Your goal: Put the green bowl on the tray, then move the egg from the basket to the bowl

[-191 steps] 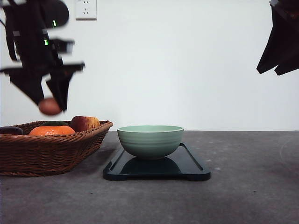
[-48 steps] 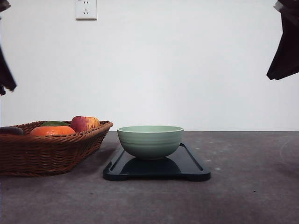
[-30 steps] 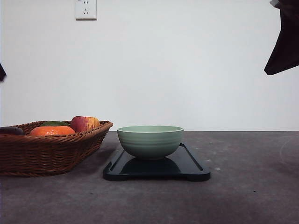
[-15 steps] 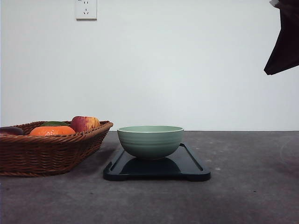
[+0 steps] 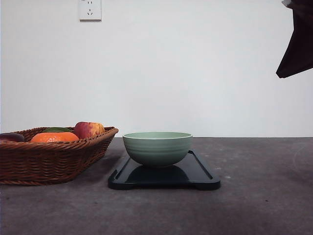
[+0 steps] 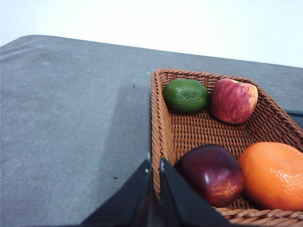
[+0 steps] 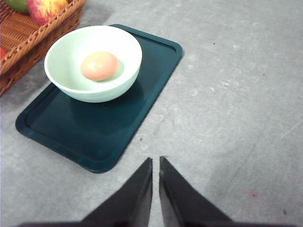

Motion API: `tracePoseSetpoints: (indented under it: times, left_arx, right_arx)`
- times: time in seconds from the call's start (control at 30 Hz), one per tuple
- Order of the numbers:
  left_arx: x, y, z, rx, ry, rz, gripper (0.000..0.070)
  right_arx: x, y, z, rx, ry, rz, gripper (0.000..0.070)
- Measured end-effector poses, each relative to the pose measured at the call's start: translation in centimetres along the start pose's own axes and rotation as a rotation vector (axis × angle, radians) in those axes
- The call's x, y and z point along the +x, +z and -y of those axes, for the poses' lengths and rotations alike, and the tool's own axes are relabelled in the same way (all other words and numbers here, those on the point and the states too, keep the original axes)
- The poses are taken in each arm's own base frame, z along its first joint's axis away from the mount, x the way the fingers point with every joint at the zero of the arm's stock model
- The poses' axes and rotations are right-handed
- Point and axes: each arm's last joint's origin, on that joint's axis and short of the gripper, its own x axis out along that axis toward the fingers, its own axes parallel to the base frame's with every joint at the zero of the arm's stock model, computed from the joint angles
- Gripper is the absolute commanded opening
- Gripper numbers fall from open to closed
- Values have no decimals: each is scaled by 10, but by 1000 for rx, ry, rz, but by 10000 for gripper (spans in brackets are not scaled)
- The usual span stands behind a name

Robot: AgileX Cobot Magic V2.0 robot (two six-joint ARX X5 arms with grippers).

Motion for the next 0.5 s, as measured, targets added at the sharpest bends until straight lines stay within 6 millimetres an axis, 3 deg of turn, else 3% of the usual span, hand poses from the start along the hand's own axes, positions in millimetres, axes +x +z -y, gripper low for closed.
tracePoseSetpoints:
  times: [0.5]
  left_arx:
    - [0, 0, 0, 0, 0, 0, 23]
  right_arx:
    - [0, 0, 0, -1, -1, 1, 16]
